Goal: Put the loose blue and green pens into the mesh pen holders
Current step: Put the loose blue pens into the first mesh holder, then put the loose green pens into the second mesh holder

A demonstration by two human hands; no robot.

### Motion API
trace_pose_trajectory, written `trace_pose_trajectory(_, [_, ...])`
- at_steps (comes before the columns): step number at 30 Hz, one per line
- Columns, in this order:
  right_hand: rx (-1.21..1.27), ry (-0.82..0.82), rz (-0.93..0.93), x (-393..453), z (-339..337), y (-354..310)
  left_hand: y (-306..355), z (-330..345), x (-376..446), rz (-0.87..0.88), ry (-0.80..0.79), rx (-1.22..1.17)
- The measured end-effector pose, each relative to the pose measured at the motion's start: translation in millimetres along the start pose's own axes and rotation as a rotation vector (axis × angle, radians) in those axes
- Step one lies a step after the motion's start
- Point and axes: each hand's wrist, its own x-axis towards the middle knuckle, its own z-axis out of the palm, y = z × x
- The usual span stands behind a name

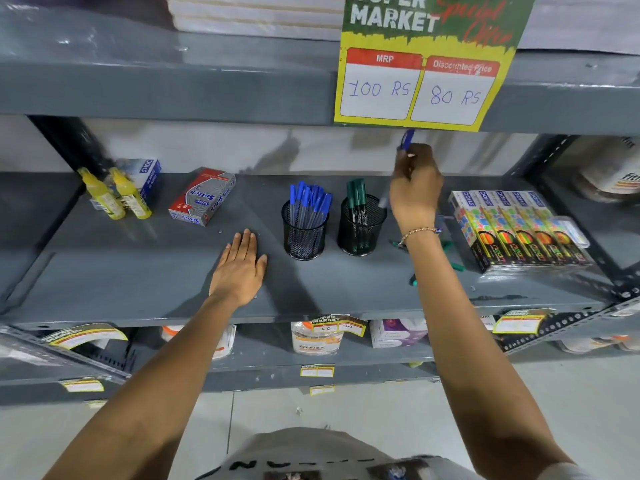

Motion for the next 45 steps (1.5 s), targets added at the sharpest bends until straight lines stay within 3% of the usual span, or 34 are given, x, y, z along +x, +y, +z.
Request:
trace_pose_trajectory(4, [0.272,-0.262,0.080,-19.9,14.7,-22.9,-1.8,0.6,-0.5,0.005,0.000,0.001])
trace_pose_trajectory(12, [0.147,-0.586,0.186,-59.0,56.1,-12.5,-3.1,0.7,0.5,0.005,-0.006,0.002])
trace_pose_trajectory(15, [0.179,-0.584,0.229,-64.0,59.2,-9.7,-3.1,1.0,0.2,0.010,0.004,0.009])
trace_pose_trajectory(18, [0.201,-0.462,0.168,-56.6,53.5,-5.0,-2.5,1.3,0.5,0.012,0.015,0.012])
trace_pose_trajectory(21, [0.287,-0.362,0.262,-35.3,43.3,13.5,-2.8,2.1,-0.6,0.013,0.019,0.014])
trace_pose_trajectory(25, [-0.172,-0.227,0.160,3.4,26.5,70.6,-2.3,2.7,-0.1,0.013,0.027,0.020])
trace_pose_trajectory(32, [-0.834,-0.598,0.130,28.0,33.0,135.9,-3.7,4.6,4.8,0.019,0.006,0.040])
trace_pose_trajectory(45, [-0.851,-0.562,0.079,23.1,34.2,148.6,-5.1,5.2,4.4,0.026,0.019,0.031])
